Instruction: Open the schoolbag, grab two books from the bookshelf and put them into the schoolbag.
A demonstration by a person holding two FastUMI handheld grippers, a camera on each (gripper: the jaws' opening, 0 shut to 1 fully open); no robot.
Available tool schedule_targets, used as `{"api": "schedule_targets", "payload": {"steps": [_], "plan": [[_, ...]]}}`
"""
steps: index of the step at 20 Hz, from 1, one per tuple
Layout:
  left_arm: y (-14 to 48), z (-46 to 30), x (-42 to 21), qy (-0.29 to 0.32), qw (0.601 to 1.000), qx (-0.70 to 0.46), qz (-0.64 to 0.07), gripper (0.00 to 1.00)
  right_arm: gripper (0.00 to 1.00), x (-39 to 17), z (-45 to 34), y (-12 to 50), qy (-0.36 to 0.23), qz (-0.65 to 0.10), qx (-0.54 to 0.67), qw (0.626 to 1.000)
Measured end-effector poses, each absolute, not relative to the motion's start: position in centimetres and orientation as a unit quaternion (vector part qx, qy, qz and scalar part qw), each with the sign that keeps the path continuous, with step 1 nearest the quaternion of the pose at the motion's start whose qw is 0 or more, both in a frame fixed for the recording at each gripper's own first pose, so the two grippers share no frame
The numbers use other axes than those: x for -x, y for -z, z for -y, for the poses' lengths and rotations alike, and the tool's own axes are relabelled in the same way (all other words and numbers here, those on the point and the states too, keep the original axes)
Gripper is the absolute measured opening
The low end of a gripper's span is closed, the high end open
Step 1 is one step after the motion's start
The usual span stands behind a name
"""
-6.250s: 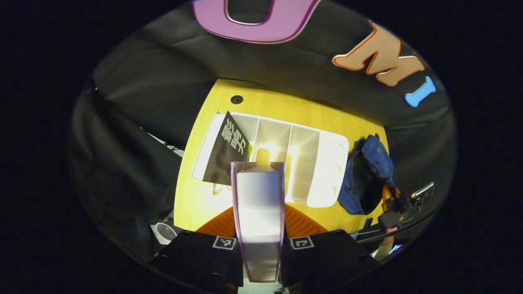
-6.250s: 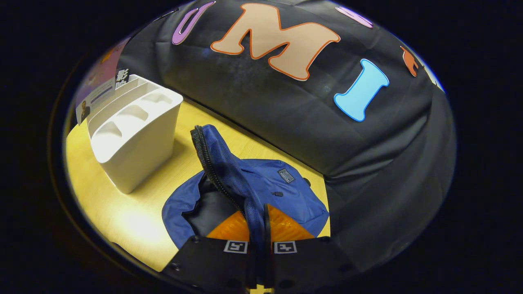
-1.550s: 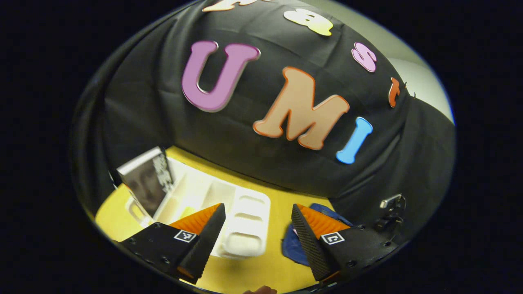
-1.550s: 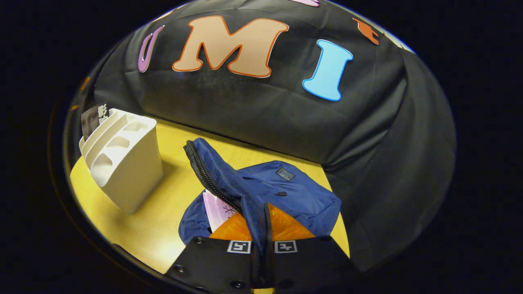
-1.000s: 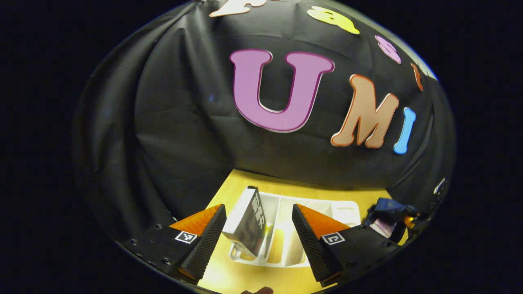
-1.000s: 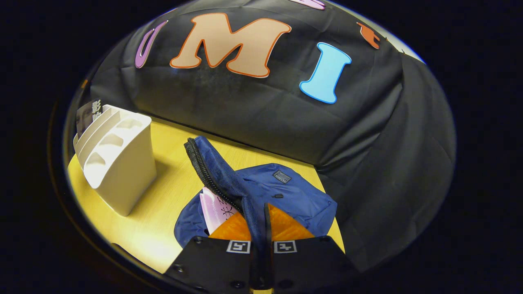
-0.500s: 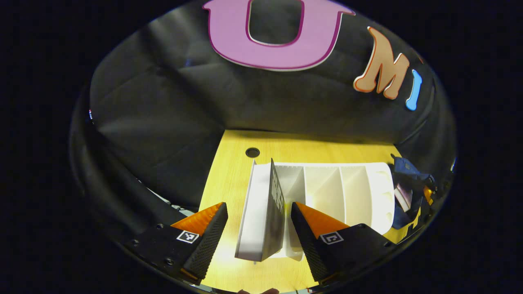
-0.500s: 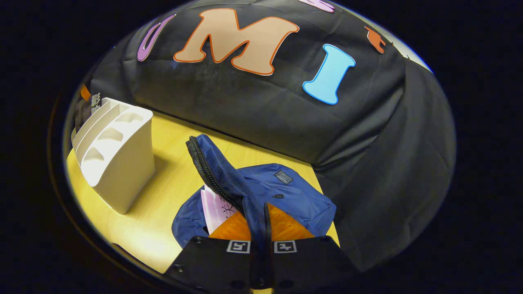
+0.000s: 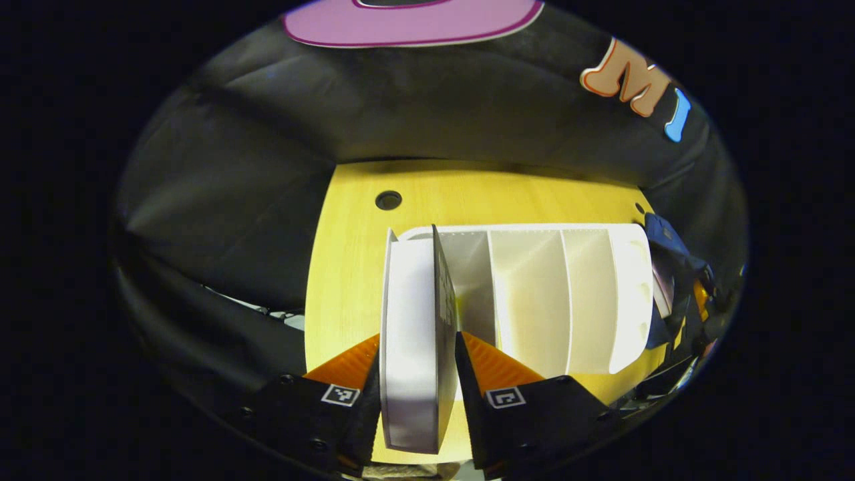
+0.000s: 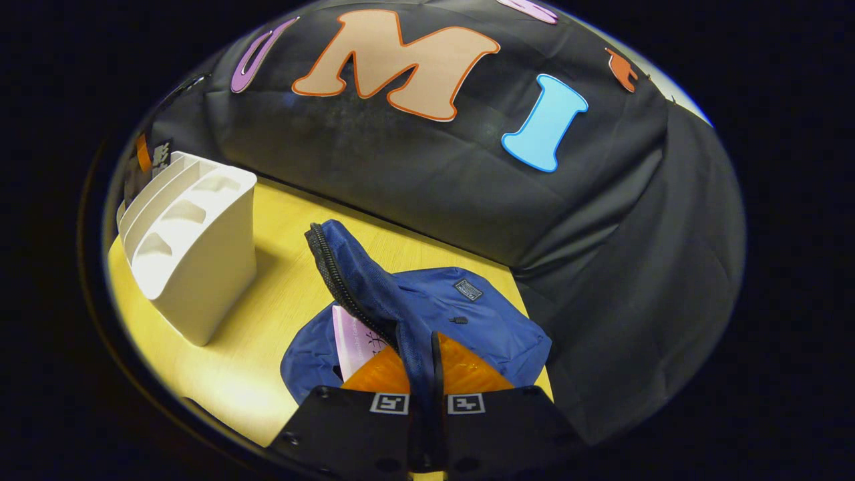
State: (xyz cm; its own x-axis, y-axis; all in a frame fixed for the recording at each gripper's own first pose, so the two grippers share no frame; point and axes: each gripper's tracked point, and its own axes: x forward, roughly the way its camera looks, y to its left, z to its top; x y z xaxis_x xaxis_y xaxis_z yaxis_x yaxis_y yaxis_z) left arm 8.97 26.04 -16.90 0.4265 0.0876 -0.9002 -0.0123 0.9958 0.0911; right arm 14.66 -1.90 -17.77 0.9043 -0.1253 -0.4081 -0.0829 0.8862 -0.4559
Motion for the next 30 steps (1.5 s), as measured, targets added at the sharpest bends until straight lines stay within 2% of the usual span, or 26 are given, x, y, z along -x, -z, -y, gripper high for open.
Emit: {"api": "schedule_targets", "payload": {"steps": [1,3,4,7,8,10,17,26,30], "plan": [[17.3,-25.5,-8.6,-0.026,0.83,-0.033,-0.556,0.53,0.07,-14.7,1.9,17.8,0.011,-0.219,0.238,0.946],[18.3,-25.4,-8.3,-0.03,0.803,-0.029,-0.595,0.48,0.07,-14.7,1.9,17.8,0.01,-0.219,0.239,0.946],[18.8,-25.6,-8.3,-0.034,0.791,-0.031,-0.611,0.51,0.07,-14.6,1.9,17.8,0.009,-0.219,0.239,0.946],[19.6,-25.1,-7.9,-0.041,0.76,-0.01,-0.649,0.48,0.07,-14.7,1.8,18.0,0.008,-0.22,0.24,0.945],[20.0,-24.9,-7.6,-0.05,0.748,-0.009,-0.662,0.4,0.07,-14.8,1.8,18.0,0.008,-0.22,0.241,0.945],[20.2,-24.9,-7.4,-0.059,0.743,-0.013,-0.666,0.39,0.07,-14.7,1.8,18.0,0.006,-0.22,0.241,0.945],[17.5,-24.3,-6.3,-0.095,0.769,0.006,-0.632,0.39,0.07,-14.7,1.8,18.2,-0.002,-0.223,0.243,0.944],[7.9,-23.3,-0.5,-0.145,0.813,0.04,-0.563,0.39,0.07,-14.4,2.0,18.7,-0.024,-0.226,0.238,0.944],[2.7,-21.7,2.2,-0.168,0.843,0.058,-0.508,0.39,0.07,-14.4,2.5,18.8,-0.033,-0.229,0.235,0.944]]}}
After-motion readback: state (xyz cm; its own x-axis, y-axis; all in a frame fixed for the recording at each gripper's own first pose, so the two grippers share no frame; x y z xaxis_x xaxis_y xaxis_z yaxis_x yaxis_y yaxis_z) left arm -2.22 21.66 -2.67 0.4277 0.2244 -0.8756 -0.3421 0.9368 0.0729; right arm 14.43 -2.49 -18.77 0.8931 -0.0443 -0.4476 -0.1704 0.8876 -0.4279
